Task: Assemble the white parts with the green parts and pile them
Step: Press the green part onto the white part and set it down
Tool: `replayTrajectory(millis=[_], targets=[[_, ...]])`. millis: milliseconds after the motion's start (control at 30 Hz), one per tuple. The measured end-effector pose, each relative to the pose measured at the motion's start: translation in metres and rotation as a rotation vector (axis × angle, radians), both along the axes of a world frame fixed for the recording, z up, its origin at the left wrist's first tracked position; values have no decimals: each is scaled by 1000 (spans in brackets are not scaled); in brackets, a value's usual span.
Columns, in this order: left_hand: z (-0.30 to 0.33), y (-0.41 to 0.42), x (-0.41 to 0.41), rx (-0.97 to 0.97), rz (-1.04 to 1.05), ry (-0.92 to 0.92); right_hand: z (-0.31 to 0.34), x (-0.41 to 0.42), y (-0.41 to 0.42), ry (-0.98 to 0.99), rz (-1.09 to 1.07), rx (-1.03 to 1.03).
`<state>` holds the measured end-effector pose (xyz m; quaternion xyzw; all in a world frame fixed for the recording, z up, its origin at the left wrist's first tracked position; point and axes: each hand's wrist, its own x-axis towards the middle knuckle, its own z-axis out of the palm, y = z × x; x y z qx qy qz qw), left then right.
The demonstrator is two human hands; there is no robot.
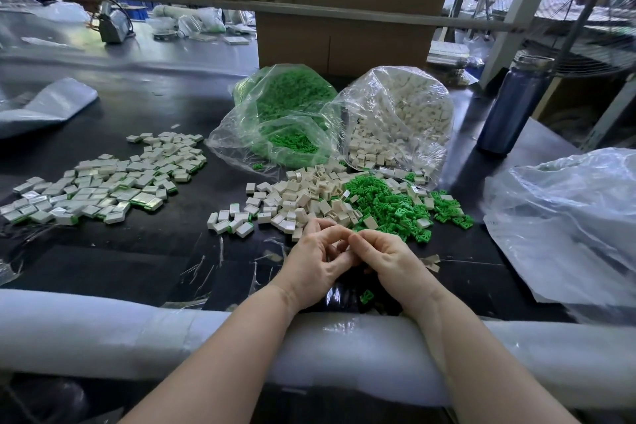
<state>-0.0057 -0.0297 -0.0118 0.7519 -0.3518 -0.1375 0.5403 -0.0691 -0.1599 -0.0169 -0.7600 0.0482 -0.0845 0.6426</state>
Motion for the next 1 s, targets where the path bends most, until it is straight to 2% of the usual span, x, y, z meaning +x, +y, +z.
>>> replayTrajectory(millis=[1000], targets=[[-8,-3,2,154,-74,-169,0,-5,-2,4,27,240]])
